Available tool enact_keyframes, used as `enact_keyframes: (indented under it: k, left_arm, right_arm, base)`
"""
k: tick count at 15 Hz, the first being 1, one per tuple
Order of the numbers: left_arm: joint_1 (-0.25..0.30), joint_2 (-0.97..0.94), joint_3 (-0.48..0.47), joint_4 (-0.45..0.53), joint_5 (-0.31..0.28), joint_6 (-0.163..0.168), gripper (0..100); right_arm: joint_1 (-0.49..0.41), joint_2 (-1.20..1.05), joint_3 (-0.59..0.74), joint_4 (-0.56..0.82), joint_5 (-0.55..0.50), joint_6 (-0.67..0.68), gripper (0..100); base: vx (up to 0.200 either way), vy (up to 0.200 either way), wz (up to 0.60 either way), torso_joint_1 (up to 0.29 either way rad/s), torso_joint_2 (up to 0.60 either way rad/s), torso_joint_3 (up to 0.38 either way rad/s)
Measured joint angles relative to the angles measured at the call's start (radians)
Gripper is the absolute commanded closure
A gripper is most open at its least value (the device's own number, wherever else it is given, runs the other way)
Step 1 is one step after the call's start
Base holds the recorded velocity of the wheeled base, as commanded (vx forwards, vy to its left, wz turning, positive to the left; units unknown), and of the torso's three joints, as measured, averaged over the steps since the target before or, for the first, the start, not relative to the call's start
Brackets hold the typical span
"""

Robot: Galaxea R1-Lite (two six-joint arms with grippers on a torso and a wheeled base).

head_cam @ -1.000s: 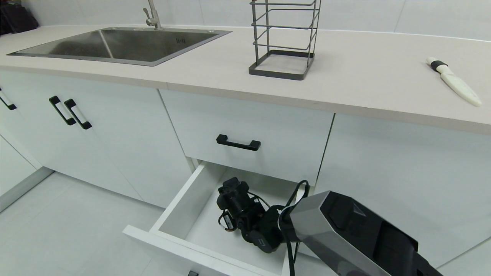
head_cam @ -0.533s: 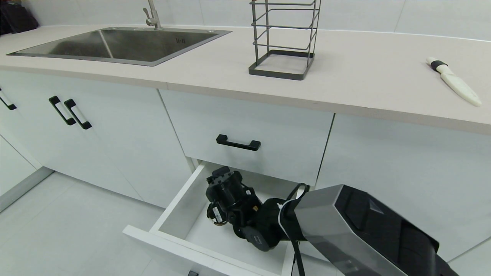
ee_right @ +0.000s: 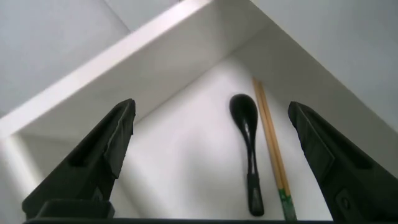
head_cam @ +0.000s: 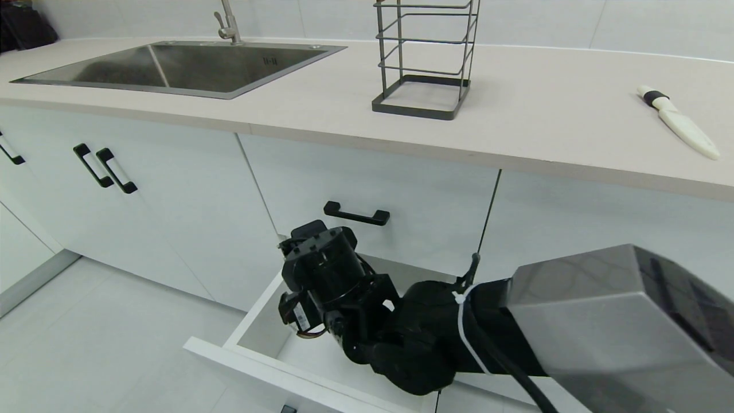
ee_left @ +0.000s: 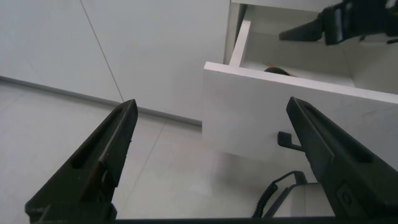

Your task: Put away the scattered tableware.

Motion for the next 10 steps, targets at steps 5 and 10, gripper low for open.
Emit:
enact_keyframes:
  k: [5,10]
  left_arm:
    - [0.000,0.000,0.000,0.000,0.000,0.000,0]
    - [0.000,0.000,0.000,0.000,0.000,0.000,0]
  right_arm:
    - [0.071,-0.220,0.312,-0.120,0.060,-0.007,0]
    - [0.113,-0.457,0.811,-0.484,0.334,-0.086,0]
  base:
    - [0.000,0.000,0.00,0.000,0.00,0.000]
    - [0.000,0.000,0.00,0.000,0.00,0.000]
